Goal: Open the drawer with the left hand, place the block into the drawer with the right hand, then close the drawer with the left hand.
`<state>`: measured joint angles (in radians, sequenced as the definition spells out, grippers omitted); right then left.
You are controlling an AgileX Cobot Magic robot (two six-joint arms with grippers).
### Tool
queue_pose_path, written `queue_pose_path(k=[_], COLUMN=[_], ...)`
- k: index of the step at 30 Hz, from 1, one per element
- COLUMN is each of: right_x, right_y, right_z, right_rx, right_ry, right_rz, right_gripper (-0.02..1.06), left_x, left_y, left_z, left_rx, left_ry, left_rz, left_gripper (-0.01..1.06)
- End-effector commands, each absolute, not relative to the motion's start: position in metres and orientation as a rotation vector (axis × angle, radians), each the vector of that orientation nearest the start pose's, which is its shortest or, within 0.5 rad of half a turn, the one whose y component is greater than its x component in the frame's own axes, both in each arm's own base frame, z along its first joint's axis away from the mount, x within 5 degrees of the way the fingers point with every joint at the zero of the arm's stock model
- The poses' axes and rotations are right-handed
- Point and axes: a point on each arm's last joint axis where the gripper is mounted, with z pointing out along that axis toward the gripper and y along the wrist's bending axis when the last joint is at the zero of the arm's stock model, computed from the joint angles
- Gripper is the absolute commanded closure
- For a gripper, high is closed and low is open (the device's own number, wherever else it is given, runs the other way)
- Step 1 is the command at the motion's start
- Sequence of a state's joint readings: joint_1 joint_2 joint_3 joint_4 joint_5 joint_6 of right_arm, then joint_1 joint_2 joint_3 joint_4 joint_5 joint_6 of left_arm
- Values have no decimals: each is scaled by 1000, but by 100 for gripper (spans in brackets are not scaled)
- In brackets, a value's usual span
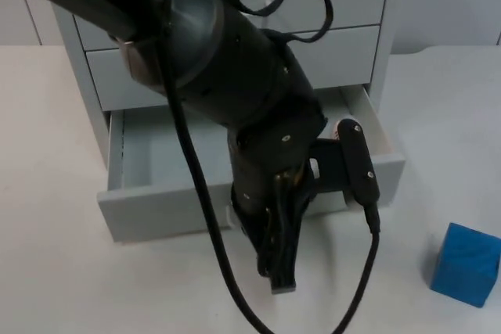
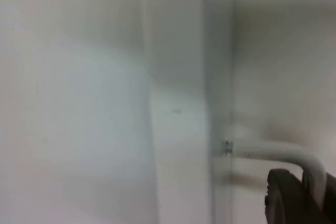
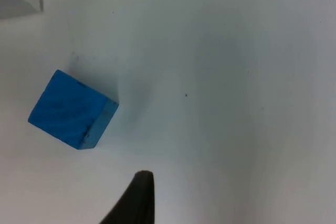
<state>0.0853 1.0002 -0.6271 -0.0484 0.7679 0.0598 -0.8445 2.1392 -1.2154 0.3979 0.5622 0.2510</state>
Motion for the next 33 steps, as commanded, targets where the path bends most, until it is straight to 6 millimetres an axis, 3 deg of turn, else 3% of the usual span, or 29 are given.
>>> queue_pose_path(k=[1,14,17,18,21,22,25,33], right_x=[171,171,171,171,171,171,171,171], right_y=[11,11,11,11,11,11,11,11], right_z=[254,254,254,254,254,254,254,254], right_rx=[-54,-54,-54,-54,-54,-54,-54,-54], right_ry=[2621,2621,2621,2621,2621,2621,2621,2621], right_rz=[-5,-5,-5,-5,-5,-5,-5,-5], right_gripper=[-1,-1,-1,-1,-1,-1,-1,-1], left_x=[251,250,250,250,249,249,248,250], left_y=[-277,-279,-279,-279,-279,-279,-277,-279], left_z=[66,66,66,66,66,66,67,81], left_rx=[1908,1906,1903,1903,1902,1902,1911,1886], left_ry=[2349,2357,2355,2355,2366,2366,2375,2338], left_rz=[152,116,112,112,111,111,121,109], left_gripper=[105,105,85,85,53,53,32,29])
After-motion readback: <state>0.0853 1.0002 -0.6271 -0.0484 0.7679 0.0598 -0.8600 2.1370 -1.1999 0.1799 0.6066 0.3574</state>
